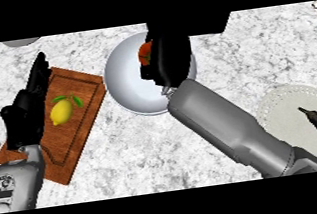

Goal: Pick the tomato from the placemat and place it in the bowl

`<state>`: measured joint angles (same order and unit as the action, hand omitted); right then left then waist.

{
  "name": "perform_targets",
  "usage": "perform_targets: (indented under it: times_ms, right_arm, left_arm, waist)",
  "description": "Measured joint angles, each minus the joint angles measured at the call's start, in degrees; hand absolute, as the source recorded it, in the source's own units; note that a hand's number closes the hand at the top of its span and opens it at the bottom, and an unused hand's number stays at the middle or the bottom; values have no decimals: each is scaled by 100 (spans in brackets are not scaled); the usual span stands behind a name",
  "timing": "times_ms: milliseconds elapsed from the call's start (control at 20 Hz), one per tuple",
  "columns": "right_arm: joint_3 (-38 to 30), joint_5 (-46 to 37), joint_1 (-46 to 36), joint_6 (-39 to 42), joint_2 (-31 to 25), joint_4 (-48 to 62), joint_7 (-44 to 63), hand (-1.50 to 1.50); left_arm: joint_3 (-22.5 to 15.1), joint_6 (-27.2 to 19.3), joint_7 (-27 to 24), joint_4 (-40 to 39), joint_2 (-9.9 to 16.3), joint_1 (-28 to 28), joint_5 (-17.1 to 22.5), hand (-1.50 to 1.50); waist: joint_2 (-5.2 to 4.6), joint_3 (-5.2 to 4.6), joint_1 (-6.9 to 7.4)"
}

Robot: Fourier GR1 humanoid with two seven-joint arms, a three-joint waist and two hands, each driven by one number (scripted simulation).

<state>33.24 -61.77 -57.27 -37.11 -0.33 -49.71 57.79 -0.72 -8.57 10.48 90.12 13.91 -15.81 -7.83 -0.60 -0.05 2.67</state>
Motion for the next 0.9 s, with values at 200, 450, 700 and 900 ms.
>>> perform_targets:
  times_ms: [200,450,700,900]
  right_arm:
    - [-379,319,-72,-409,9,747,-299,150]
    - [-807,1393,84,-847,22,1159,-1100,-150]
    - [-1209,2480,137,-1131,31,1278,-2401,-150]
    - [-1504,3166,139,-1399,32,1309,-3404,-150]
  left_arm:
    - [46,50,-59,-7,19,53,22,0]
    - [-52,2,-64,-14,-89,-23,-68,0]
    - [-48,48,-119,-12,-96,-12,-54,0]
    - [-11,75,-62,35,-73,8,-47,0]
  waist:
    - [-23,4,11]
    - [-64,11,82]
    - [-85,17,130]
    - [-67,16,100]
